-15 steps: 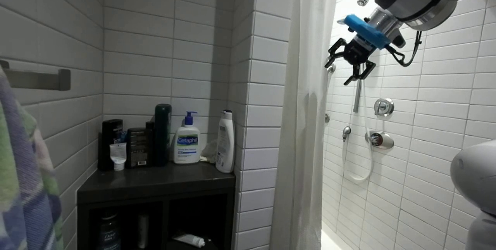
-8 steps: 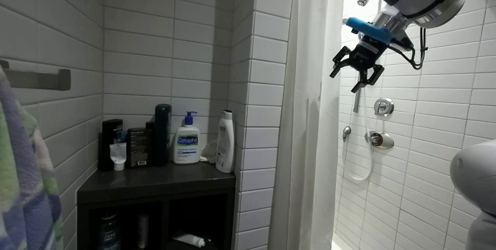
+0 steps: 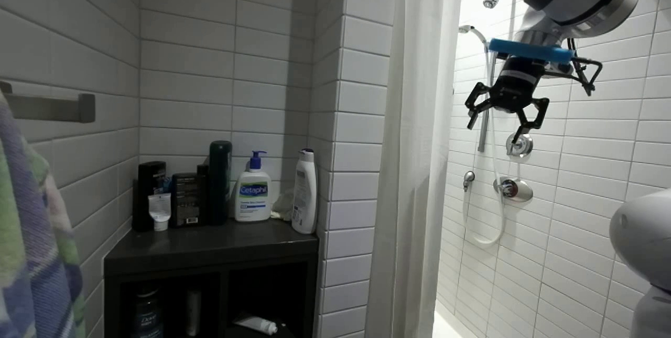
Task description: Draw the shower curtain to the left.
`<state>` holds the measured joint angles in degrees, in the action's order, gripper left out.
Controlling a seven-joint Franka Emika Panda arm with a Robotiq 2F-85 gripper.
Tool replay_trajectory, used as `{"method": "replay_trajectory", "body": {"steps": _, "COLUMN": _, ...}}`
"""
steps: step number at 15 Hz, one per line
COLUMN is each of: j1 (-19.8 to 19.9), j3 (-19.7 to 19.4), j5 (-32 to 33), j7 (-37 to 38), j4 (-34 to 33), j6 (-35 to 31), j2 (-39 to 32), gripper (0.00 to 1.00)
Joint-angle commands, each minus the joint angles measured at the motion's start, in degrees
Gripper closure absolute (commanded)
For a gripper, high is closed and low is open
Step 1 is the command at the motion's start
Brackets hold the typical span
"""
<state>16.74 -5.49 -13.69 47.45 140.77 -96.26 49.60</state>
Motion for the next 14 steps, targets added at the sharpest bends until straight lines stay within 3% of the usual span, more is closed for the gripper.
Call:
{"method": "replay_trajectory", "body": {"steps": 1, "j1": -0.3, "j3": -0.8, "j5": 4.9, "j7": -9.2, "j4": -4.5, "j6": 6.2, "j2": -3.2, "gripper": 0.00}}
{"method": "replay_trajectory", "body": {"steps": 7, "j1": -1.4, "j3": 0.7, "j5": 10.4, "j7": -23.0, "j4": -9.9, "j6": 11.4, "j2": -8.6, "gripper": 0.00}}
{"method": "replay_trajectory", "body": {"steps": 14, "j1": -7.8, "j3": 4.1, "j5": 11.3, "j7": -33.2, "j4": -13.9, "j6": 17.2, "j2": -12.4, "gripper": 0.00}}
